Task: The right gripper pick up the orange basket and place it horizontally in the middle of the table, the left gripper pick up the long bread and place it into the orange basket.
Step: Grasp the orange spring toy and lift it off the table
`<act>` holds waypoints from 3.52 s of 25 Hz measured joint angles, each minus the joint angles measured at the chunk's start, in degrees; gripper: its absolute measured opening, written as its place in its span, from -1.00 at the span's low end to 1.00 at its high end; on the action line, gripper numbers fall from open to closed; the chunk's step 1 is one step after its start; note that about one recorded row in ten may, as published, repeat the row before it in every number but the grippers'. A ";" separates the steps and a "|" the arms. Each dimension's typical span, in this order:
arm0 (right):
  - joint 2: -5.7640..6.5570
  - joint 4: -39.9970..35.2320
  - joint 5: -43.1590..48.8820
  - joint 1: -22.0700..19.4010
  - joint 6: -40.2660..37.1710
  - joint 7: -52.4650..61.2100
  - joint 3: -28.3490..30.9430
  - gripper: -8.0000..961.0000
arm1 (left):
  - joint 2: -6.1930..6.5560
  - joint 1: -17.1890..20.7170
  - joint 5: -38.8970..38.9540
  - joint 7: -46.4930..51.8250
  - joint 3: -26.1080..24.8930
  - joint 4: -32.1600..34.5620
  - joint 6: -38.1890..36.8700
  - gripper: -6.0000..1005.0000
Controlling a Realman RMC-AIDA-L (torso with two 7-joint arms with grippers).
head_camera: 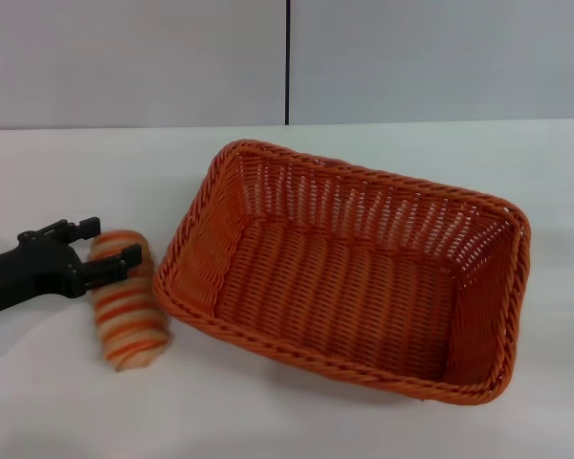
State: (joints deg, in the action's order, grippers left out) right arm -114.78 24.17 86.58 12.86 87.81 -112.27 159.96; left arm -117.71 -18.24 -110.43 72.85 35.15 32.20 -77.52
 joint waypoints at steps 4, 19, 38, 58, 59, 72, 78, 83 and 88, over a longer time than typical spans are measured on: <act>0.00 0.00 0.00 0.26 -0.05 -0.06 0.00 0.13 | 0.03 -0.08 -0.55 0.00 0.00 -0.13 0.16 0.65; -0.16 -0.09 0.08 0.69 -0.80 -0.06 -0.09 0.13 | -0.10 -0.55 -2.08 0.01 0.69 -0.21 0.34 0.62; -0.38 -0.17 0.09 0.67 -1.62 -0.06 -0.09 0.13 | -0.10 -0.59 -1.86 0.01 0.71 -0.20 -0.59 -0.09; -0.24 -2.42 0.09 2.07 -2.97 -0.88 -0.06 0.13 | -0.10 -0.59 -1.63 0.01 0.16 -0.20 -0.44 -0.35; -0.24 -2.44 0.09 2.17 -3.01 -0.89 -0.01 0.13 | -0.11 -0.54 -1.59 0.01 0.16 -0.20 -0.39 -0.36; -0.46 -2.61 -0.39 2.90 -3.72 -0.94 0.43 0.14 | -0.15 -0.39 -0.87 -0.68 -3.84 -0.20 -0.08 -0.62; -0.44 -2.89 -0.48 2.96 -3.72 -0.94 0.55 0.13 | -0.22 -0.61 -0.54 -0.69 -10.75 -0.26 -0.02 -0.66; -0.53 -2.97 -0.70 3.21 -3.71 -0.94 0.61 0.13 | -0.24 -0.65 4.91 -0.67 -14.49 -1.64 0.01 -0.67; -0.82 -2.99 -0.74 3.67 -3.33 -0.93 0.61 0.13 | -0.24 -0.91 12.89 -0.76 -14.60 -2.98 -0.44 -0.67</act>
State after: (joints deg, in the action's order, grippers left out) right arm -115.60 21.18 85.84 16.54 84.48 -113.19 160.57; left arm -117.95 -19.15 -97.55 72.09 20.55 29.22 -77.96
